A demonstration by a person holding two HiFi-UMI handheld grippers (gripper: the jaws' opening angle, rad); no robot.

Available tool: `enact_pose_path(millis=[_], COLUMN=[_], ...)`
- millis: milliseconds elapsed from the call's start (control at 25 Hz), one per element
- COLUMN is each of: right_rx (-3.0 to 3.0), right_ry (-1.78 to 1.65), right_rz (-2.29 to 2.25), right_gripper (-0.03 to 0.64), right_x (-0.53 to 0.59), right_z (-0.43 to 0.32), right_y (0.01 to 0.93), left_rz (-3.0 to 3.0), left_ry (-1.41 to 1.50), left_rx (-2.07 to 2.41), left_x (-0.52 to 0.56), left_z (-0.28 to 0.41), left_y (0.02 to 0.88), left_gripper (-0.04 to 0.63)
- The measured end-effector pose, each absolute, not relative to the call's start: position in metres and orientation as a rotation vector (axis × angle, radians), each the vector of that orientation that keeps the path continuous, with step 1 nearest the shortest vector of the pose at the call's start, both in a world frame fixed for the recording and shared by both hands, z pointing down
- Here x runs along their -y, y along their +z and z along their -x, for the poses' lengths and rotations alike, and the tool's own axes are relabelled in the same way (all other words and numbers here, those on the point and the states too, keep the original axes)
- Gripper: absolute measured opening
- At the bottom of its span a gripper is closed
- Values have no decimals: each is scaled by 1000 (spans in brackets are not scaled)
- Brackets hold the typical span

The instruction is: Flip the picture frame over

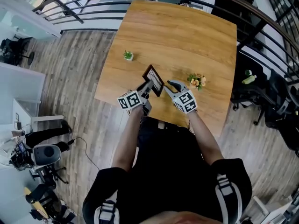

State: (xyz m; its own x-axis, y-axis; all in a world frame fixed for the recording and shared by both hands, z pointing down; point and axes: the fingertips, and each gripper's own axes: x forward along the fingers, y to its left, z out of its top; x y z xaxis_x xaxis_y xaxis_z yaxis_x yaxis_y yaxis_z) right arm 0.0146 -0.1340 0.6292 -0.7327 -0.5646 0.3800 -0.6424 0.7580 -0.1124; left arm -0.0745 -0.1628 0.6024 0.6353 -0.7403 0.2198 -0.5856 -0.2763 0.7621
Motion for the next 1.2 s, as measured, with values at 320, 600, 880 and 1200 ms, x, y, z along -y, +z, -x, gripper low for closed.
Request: enact_pose_path(millis=[320, 600, 880, 1200], right_rx=[2703, 2717, 2745, 2837], right_ry=[582, 667, 775, 961], right_rz=[-811, -824, -789, -727], right_gripper=[138, 146, 174, 184], right_x=[135, 145, 147, 142], right_z=[-13, -14, -13, -20], right_y=[641, 644, 647, 637], left_rz=[-2067, -2090, -2120, -2135], left_ry=[-164, -179, -195, -229], left_rx=[931, 786, 629, 474], left_x=[153, 143, 132, 121], left_z=[68, 62, 51, 42], left_y=[593, 589, 580, 567], left_gripper=[95, 95, 94, 95])
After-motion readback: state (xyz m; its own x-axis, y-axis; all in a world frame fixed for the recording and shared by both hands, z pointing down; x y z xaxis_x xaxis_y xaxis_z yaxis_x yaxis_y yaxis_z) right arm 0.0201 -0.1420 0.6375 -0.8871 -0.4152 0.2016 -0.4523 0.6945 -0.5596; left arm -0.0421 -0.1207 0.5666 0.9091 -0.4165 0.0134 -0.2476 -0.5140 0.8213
